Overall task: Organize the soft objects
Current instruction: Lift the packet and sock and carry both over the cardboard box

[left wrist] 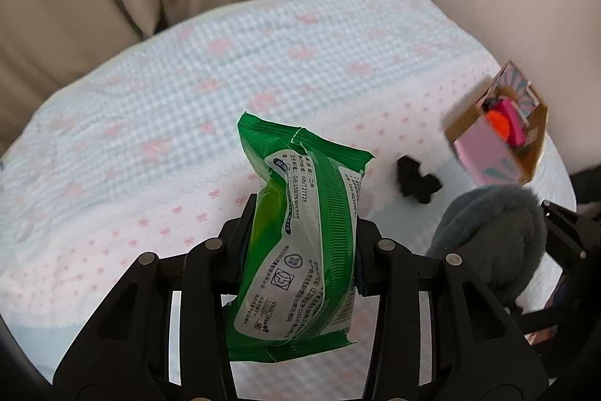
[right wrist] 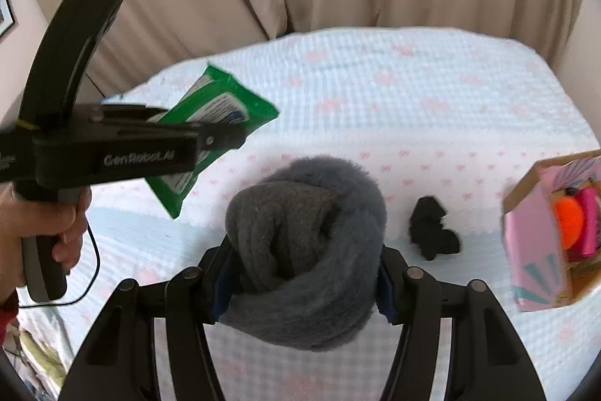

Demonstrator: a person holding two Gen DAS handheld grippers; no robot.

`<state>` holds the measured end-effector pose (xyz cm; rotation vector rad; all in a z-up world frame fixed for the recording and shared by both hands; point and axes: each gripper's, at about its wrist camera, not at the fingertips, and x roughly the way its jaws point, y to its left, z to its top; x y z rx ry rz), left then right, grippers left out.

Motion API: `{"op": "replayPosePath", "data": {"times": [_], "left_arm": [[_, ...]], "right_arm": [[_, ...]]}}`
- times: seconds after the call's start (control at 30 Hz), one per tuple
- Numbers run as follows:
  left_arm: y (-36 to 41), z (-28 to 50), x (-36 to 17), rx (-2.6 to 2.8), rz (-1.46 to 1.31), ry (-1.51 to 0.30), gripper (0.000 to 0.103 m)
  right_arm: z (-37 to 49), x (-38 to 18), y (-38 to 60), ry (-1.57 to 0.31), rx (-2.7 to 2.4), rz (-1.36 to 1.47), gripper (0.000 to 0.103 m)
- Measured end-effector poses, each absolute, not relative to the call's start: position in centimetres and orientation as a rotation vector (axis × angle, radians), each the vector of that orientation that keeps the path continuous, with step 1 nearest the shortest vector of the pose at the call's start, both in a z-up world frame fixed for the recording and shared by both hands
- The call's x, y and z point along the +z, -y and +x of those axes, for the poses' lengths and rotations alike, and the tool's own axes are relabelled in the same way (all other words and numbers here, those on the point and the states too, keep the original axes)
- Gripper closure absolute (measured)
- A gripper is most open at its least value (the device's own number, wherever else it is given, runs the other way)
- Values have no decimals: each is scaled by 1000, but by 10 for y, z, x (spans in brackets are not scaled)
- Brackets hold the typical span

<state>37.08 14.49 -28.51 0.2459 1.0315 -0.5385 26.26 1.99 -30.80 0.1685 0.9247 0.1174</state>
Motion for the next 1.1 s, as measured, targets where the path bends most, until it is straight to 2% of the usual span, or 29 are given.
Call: {"op": "replayPosePath", "data": {"times": [0.3,0.6,0.8,1.1], "left_arm": [[-108,323,-208,-502,205,-971,66],[-12,275,-156,-463,163,-936,66],[74,258,-159,-444,111,-964,66],[177,260,-206,-428,66,-1044,66]], "right_arm": [[226,-206,33,-811,78,176,47],[192,-155,126,-763,82,160,47],[175,-152,207,-772,72,161,47],[186,-173,335,-855,22,173,47]]}}
